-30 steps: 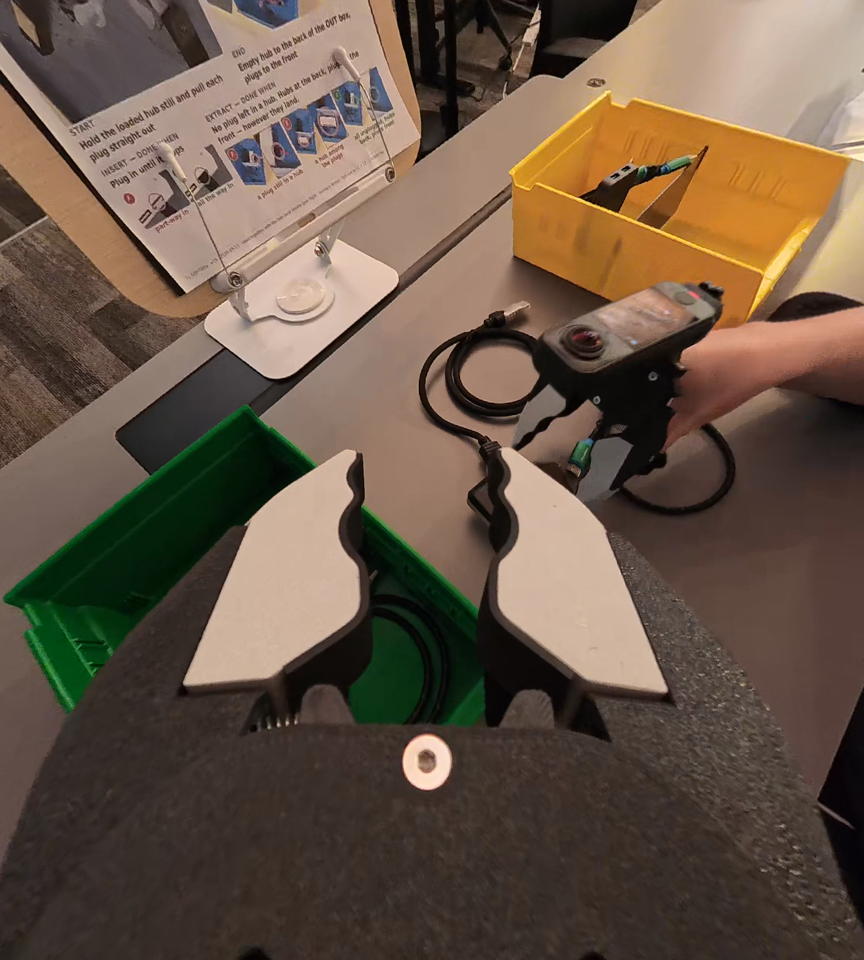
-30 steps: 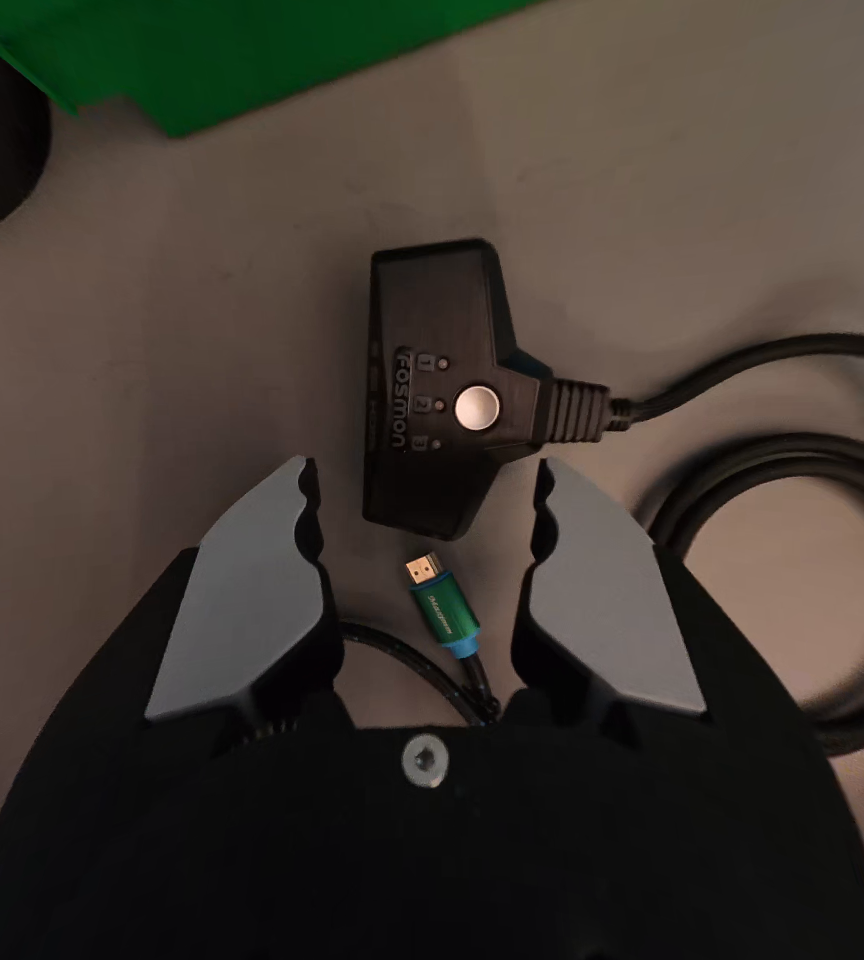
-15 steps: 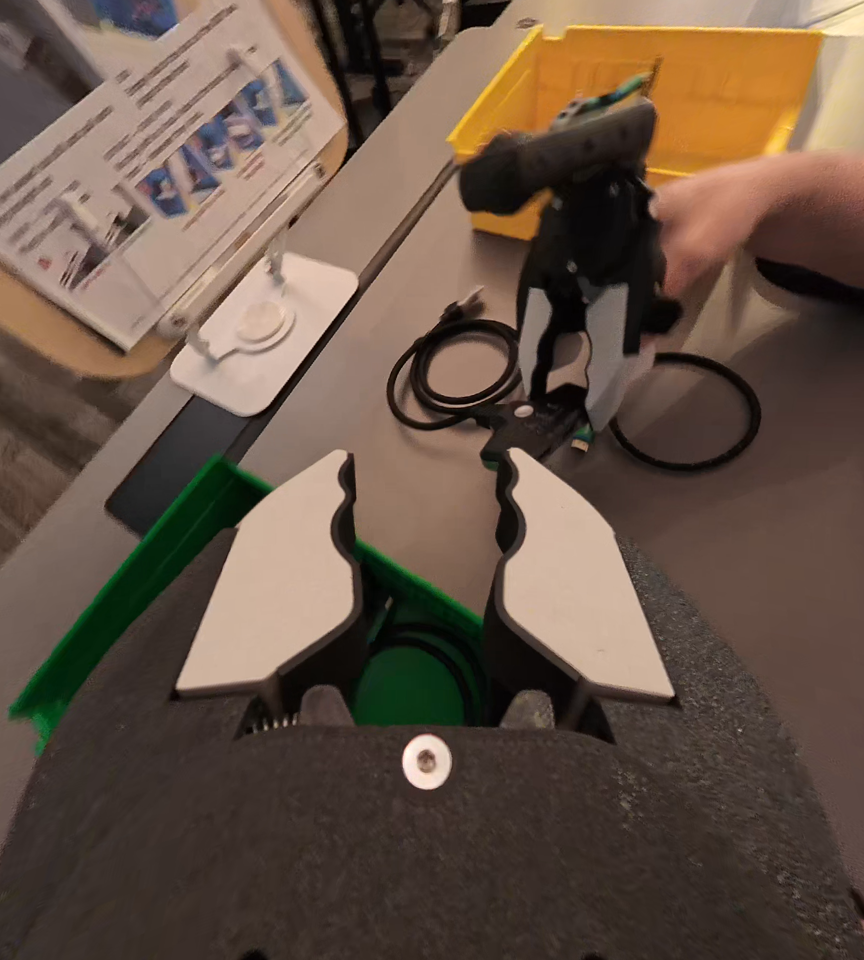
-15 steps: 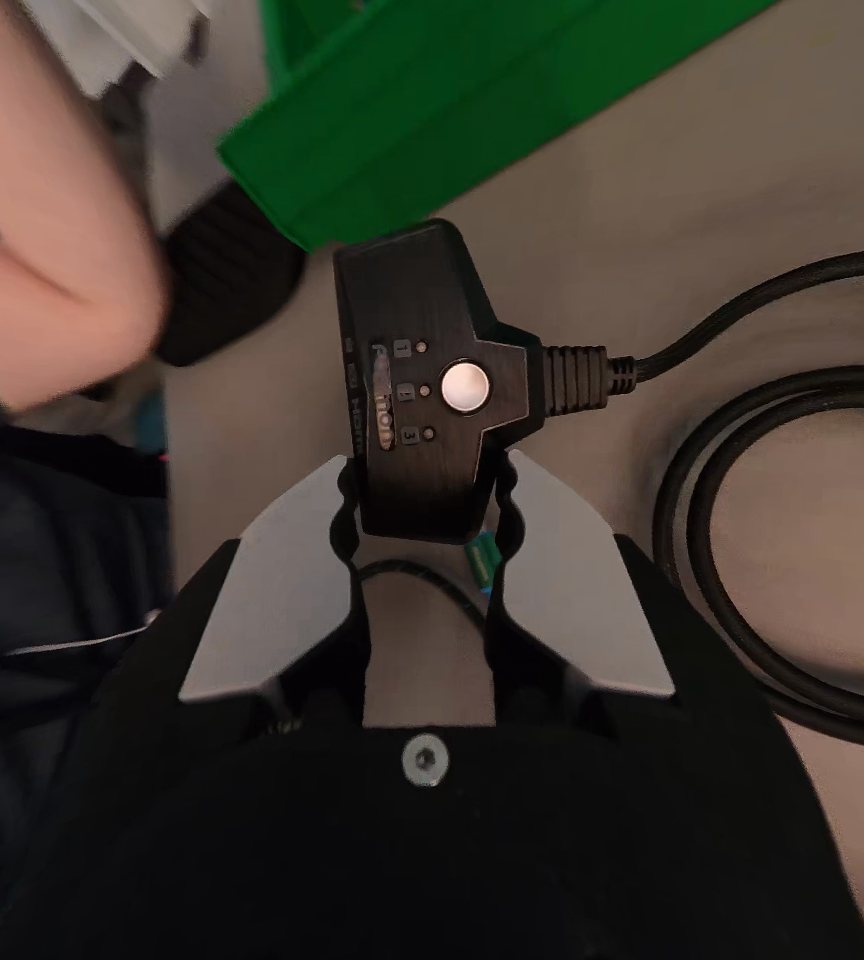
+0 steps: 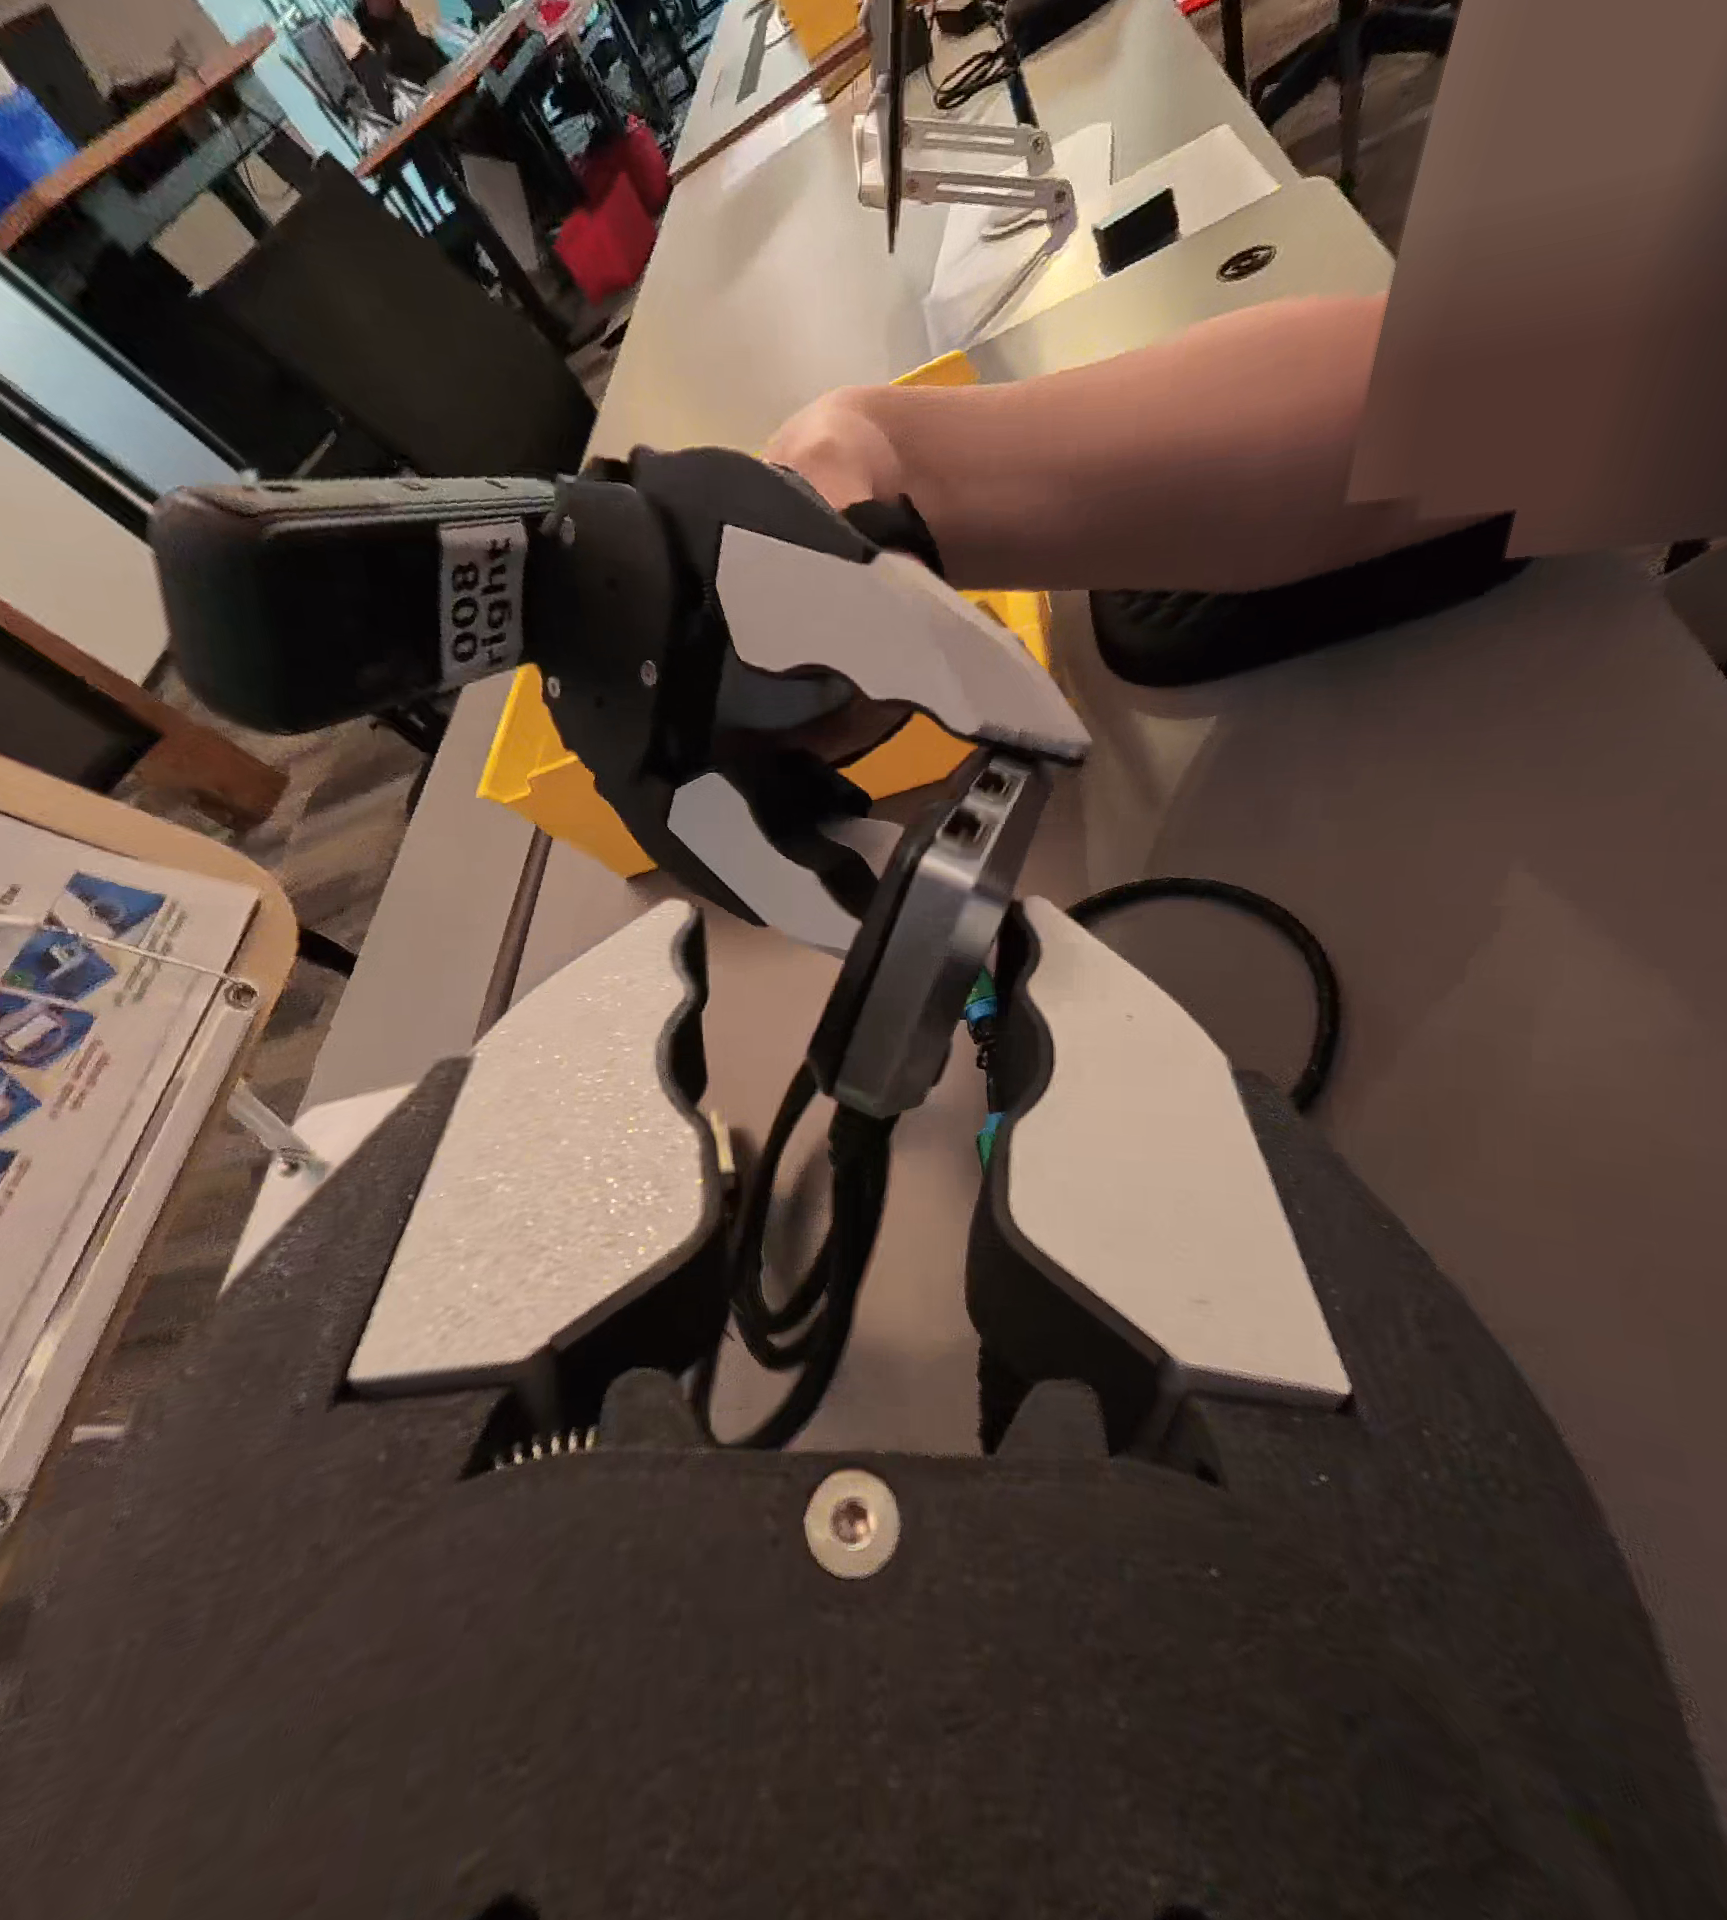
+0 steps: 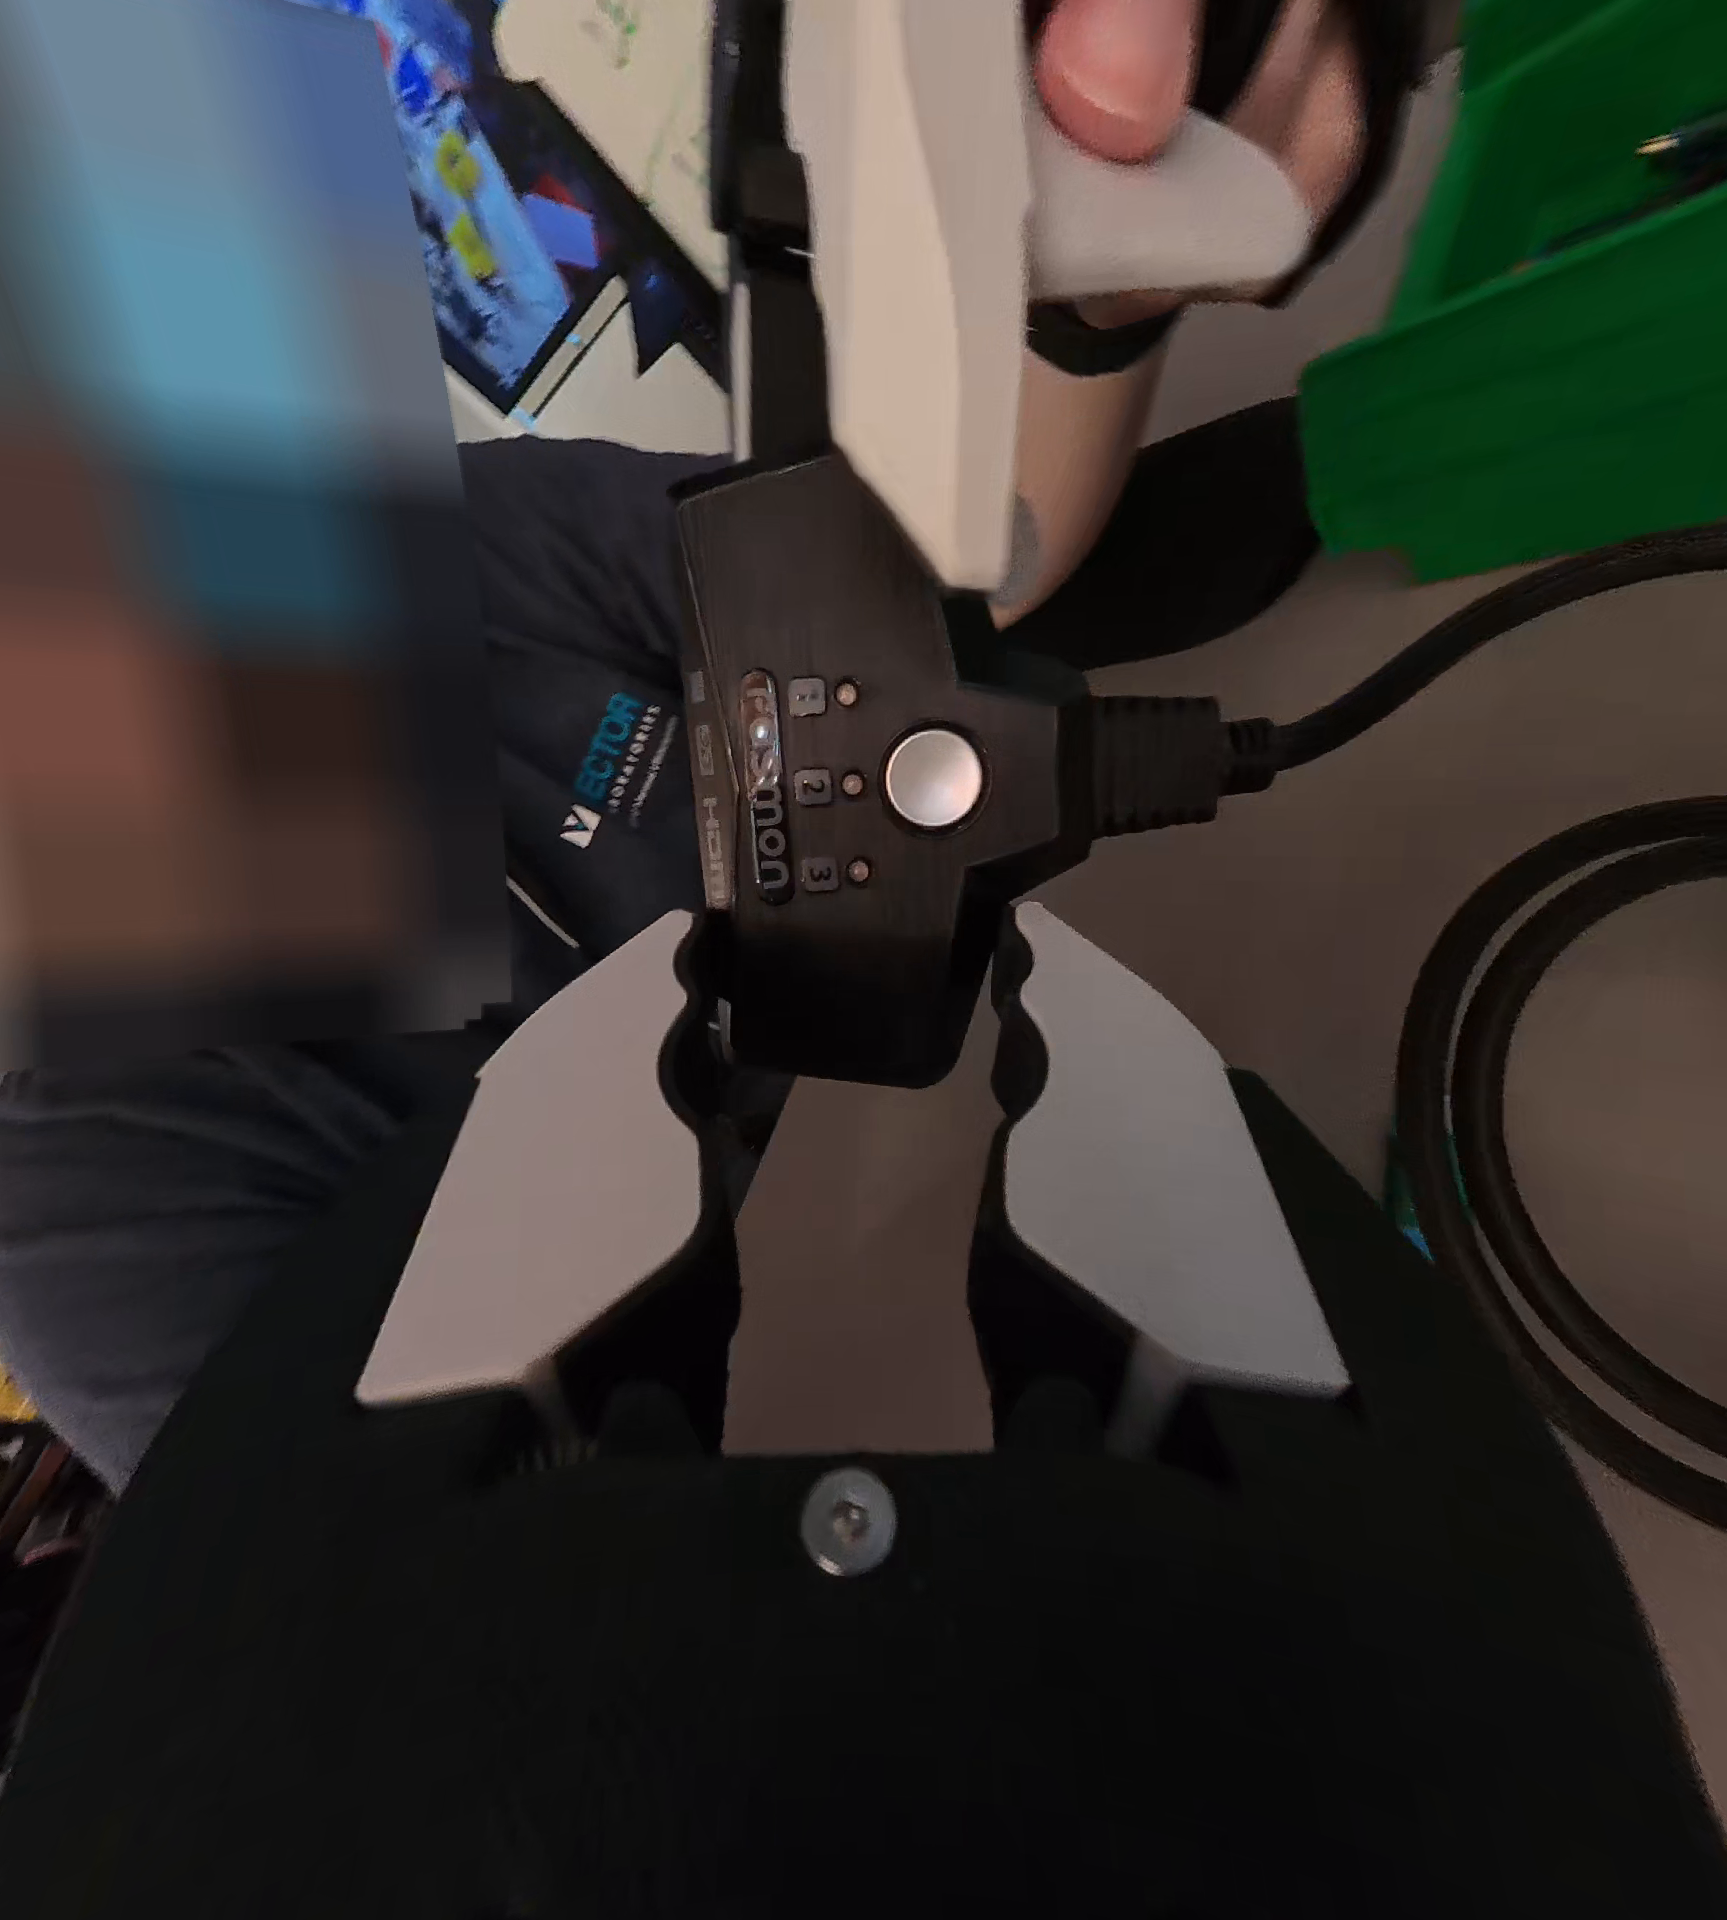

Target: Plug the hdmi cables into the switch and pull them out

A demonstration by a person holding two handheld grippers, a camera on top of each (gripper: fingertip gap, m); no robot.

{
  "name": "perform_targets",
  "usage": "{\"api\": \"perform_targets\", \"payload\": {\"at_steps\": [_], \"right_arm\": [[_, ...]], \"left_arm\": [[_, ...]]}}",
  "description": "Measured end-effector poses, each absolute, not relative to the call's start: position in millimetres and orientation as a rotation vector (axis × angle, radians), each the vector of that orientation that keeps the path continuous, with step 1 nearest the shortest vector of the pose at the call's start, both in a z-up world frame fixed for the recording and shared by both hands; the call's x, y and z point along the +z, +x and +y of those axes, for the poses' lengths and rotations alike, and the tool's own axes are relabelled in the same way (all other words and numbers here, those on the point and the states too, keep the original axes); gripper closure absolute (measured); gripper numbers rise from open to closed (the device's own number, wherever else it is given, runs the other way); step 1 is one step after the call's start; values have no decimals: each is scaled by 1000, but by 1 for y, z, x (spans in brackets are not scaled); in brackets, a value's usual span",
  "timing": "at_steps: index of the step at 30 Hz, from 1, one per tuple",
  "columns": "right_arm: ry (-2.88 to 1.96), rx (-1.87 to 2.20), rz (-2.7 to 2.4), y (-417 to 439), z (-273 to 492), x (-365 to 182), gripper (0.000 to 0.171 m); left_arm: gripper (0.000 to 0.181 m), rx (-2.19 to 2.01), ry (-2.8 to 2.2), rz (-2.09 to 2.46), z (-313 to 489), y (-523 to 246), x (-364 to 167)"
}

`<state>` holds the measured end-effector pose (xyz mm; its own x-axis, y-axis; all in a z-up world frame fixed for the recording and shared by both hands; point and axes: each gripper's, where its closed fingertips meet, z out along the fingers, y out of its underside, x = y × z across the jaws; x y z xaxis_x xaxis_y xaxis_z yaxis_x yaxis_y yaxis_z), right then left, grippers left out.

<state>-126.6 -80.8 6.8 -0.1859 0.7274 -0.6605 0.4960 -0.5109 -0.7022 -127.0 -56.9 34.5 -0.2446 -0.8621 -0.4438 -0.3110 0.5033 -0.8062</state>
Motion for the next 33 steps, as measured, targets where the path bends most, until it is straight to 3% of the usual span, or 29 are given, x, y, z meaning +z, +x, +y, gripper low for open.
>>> {"api": "perform_targets", "payload": {"at_steps": [1,7,11,16,21,24,27,33], "right_arm": [[-1845,1789,-1458,-126,-84,9,118],[-1785,1824,-1512,-122,-89,9,118],[-1796,1718,-1379,-117,-65,17,121],[-1470,1162,-1278,-107,-33,60,120],[-1357,401,-1402,-111,-26,51,121],[-1470,250,-1460,-114,-17,27,124],[-1459,119,-1519,-120,-11,13,149],[-1327,-25,-1517,-121,-10,29,150]], "left_arm": [[125,-719,-969,1796,-60,-124,34],[151,-716,-906,1876,-81,-114,24],[159,-610,-966,1855,-66,-113,23],[159,-519,-1060,1767,-38,-122,32],[159,-417,-1129,1753,-24,-123,26],[159,-390,-1147,1744,-21,-121,23],[159,-385,-1148,1747,-23,-118,21],[154,-403,-1059,1650,-20,-118,36]]}}
